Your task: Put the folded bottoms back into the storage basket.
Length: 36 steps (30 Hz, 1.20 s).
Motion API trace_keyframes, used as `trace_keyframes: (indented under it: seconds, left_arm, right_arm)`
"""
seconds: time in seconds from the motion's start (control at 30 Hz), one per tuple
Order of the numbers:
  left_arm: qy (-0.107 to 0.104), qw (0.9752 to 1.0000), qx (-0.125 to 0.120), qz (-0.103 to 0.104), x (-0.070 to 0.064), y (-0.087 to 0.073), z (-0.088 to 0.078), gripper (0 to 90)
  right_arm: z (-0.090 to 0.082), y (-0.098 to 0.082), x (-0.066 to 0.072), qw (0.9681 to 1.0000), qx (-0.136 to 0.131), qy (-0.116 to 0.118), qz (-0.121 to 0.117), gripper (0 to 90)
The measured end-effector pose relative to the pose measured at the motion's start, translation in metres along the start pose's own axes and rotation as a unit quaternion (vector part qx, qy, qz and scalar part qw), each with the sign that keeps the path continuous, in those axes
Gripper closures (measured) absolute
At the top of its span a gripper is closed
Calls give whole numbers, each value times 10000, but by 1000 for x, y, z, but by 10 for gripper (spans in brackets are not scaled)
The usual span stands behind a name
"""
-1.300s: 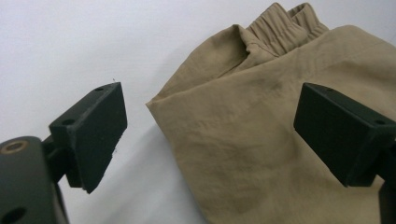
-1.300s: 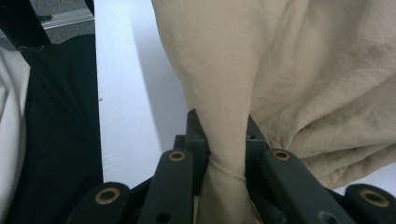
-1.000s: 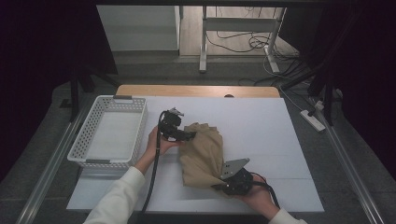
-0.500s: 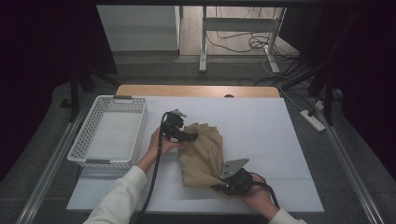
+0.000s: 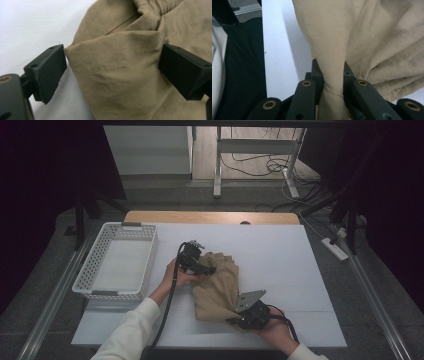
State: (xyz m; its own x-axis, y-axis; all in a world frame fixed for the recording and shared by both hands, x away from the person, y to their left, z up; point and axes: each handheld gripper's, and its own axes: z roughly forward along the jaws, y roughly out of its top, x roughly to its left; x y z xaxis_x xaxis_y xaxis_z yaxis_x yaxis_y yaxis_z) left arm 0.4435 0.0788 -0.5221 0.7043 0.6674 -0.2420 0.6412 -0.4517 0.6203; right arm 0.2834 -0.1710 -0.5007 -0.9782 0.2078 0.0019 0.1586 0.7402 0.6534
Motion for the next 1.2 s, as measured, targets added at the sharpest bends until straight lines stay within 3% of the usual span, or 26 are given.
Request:
trace_keyframes:
  seconds: [0.23,0.3,0.47,0.5,0.7,1.2]
  left_arm:
    - [-288,9996,3,4,1,-2,3,167]
    - [-383,9993,-4,37,1,-3,3,256]
    - [-595,9982,-1,28,3,-4,1,356]
    - [-649,9979,-21,45,3,-5,0,435]
    - [-652,9977,-40,156,0,-4,-4,546]
    - [-705,9971,-182,218,-4,-3,-14,612]
  right_arm:
    - [0,0,0,10000,20,0,-8,784]
    - [0,0,0,10000,3,-2,-1,785]
    - [0,0,0,10000,9,-8,-8,784]
    - [0,0,0,10000,10,-16,-14,784]
    - [-1,0,0,10000,-4,-26,-15,784]
    - [-4,0,0,10000,-55,-50,-31,785]
